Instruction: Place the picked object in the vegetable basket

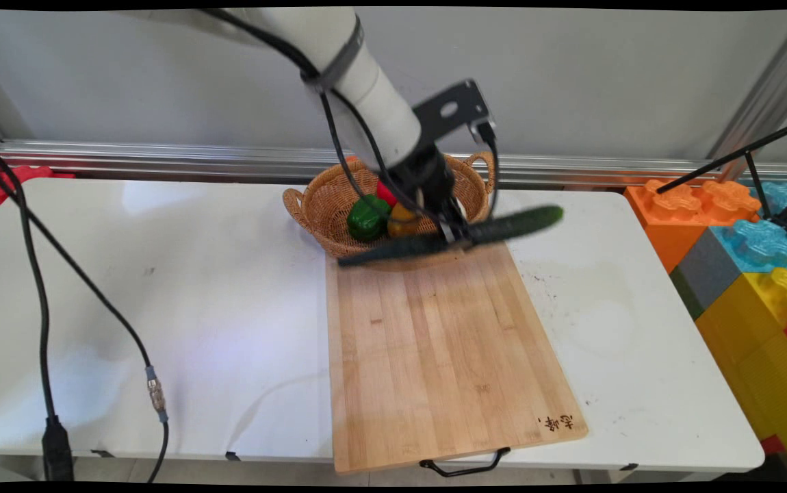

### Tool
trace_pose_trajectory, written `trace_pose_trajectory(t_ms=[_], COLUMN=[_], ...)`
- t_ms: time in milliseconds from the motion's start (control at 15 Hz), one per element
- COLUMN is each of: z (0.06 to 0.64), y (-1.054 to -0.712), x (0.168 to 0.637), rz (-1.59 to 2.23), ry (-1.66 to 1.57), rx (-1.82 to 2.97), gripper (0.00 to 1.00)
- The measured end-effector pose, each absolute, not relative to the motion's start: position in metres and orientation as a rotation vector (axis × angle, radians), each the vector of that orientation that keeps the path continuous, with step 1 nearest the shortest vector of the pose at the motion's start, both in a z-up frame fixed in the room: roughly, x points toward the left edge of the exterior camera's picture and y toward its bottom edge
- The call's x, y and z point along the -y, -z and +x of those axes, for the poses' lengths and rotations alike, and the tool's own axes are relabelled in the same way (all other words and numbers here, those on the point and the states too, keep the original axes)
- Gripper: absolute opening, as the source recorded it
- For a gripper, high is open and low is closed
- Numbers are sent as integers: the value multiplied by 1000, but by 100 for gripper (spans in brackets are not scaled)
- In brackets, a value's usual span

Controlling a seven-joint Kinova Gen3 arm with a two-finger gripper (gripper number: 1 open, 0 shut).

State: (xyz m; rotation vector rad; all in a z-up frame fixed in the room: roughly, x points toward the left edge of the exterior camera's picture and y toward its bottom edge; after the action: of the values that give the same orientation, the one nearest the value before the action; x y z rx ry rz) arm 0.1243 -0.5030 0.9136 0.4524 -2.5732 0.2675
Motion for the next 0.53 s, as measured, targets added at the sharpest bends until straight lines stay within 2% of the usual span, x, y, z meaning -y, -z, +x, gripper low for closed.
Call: trace_pose_trajectory(t_ms=[267,533], z=[149,162], y=[-914,-901], x=[550,576], rz=[403,386], ry=[-408,-429], rx=[2615,2636], gripper=[0,0])
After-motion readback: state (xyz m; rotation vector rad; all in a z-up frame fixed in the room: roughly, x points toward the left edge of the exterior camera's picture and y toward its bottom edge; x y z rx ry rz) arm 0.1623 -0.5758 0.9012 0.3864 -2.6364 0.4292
